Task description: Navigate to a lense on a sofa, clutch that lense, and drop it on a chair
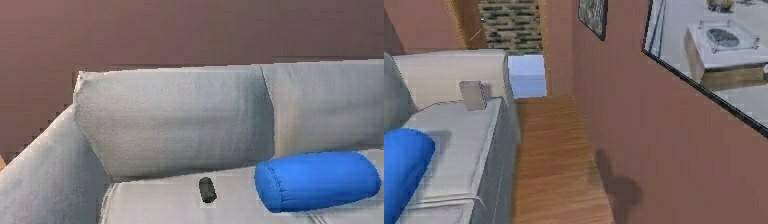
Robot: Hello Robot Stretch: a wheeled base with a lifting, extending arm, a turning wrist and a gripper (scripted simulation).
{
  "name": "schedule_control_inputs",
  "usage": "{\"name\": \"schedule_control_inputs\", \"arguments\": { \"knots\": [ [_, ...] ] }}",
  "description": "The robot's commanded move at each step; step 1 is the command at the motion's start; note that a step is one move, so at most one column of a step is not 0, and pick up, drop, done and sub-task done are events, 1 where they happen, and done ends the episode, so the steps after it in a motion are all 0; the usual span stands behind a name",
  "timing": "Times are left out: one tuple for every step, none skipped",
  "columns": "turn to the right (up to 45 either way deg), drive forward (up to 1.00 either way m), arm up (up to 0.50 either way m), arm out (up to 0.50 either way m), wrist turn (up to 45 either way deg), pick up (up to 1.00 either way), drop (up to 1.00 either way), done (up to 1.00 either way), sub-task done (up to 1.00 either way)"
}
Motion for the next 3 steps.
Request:
{"name": "schedule_control_inputs", "arguments": {
  "knots": [
    [-45.0,0.0,0.0,0.0,0.0,0.0,0.0,0.0,0.0],
    [-36.0,0.0,0.0,0.0,0.0,0.0,0.0,0.0,0.0],
    [0.0,0.0,0.5,0.0,0.0,0.0,0.0,0.0,0.0]
  ]
}}
